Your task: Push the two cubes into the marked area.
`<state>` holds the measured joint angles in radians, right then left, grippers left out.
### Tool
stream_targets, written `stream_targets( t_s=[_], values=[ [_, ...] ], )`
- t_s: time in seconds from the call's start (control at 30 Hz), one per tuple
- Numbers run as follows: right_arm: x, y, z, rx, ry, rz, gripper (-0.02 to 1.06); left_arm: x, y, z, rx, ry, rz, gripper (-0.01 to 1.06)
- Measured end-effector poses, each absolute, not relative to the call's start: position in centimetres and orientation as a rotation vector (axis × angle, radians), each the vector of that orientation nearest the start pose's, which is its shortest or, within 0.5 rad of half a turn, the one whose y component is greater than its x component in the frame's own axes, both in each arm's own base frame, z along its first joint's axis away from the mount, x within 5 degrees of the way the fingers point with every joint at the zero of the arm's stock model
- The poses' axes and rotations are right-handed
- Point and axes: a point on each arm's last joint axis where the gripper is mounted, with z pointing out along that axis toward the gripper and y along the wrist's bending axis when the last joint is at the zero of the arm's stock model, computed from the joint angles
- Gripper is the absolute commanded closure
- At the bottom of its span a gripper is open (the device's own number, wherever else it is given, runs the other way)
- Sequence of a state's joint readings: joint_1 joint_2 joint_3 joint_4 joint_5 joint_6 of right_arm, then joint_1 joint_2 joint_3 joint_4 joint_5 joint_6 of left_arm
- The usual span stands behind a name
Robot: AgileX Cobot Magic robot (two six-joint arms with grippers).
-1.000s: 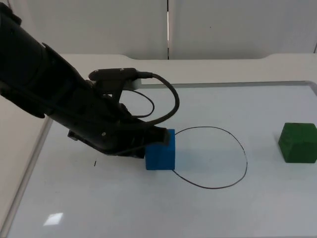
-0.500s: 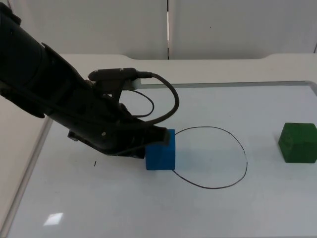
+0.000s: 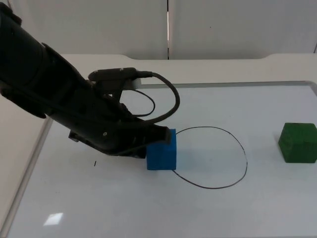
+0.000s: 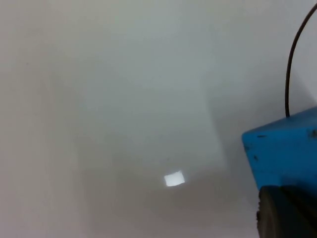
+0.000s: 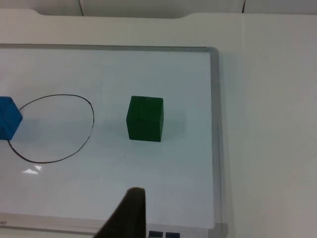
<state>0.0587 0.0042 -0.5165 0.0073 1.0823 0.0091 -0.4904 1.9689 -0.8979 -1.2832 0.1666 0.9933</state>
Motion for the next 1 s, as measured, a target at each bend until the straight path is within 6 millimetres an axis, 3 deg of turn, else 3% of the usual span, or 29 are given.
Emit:
stream_targets(
  t_s=[0.23,0.53,1.0],
  values=[
    [-0.7,0.0,28.0,-0.051,2.053,0.051,-0.01,29.3,-19.2,9.5,0.388,2.629,-0.474,1.05],
    [-0.7,0.0,28.0,-0.051,2.053,0.051,-0.01,29.9,-19.7,10.2,0.389,2.589,-0.466,1.05],
    [-0.7,0.0,28.0,-0.051,2.053,0.051,-0.01,30.6,-20.4,9.0,0.401,2.610,-0.480,1.05]
  ],
)
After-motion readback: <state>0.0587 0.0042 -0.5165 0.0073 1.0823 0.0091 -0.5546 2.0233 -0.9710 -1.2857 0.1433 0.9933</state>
